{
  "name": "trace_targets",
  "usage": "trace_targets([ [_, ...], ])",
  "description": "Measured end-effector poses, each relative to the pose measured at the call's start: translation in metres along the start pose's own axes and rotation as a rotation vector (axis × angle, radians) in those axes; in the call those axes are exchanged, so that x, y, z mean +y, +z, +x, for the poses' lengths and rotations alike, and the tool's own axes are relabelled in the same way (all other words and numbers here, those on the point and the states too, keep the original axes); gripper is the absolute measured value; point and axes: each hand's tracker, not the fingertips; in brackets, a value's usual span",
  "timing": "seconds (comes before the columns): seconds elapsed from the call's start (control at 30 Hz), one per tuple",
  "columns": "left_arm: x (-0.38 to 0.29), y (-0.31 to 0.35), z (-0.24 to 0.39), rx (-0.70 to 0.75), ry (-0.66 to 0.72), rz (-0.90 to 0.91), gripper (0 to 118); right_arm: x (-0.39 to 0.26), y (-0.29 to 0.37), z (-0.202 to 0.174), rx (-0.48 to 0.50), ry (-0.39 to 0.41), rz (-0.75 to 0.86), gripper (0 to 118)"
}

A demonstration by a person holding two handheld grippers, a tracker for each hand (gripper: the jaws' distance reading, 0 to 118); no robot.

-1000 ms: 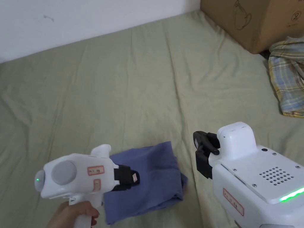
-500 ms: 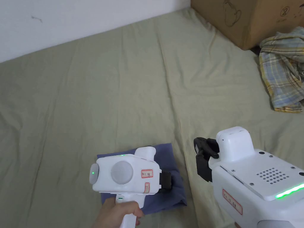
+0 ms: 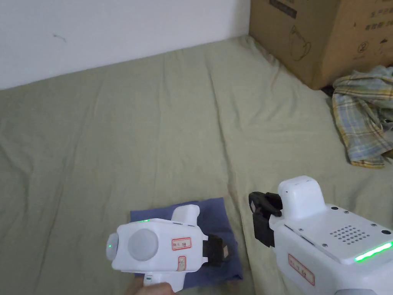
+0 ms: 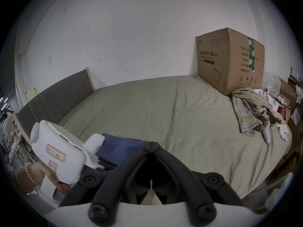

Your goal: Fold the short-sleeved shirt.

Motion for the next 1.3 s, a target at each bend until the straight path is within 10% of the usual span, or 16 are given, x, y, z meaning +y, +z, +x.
trace_targets([
  [0.37, -0.059, 0.134, -0.108, 0.051, 0.312, 0.295, 5, 0.041, -0.047, -0.054, 0.145, 0.078, -0.097, 0],
  [0.53, -0.090, 0.150, -0.125, 0.071, 0.349, 0.320, 5, 0.018, -0.120, -0.068, 0.200, -0.019, -0.349, 0],
  [0.93, -0.103, 0.136, -0.157, -0.008, 0.412, 0.290, 6, -0.037, -0.183, -0.064, 0.108, -0.038, -0.594, 0],
  [1.0, -0.096, 0.129, -0.162, -0.032, 0.401, 0.265, 21, -0.036, -0.186, -0.066, 0.105, -0.005, -0.597, 0],
  [1.13, -0.077, 0.114, -0.173, -0.078, 0.400, 0.248, 102, -0.035, -0.182, -0.065, 0.105, -0.011, -0.594, 0],
  [1.3, -0.046, 0.089, -0.175, -0.178, 0.394, 0.233, 112, -0.035, -0.181, -0.060, 0.118, -0.044, -0.595, 0],
])
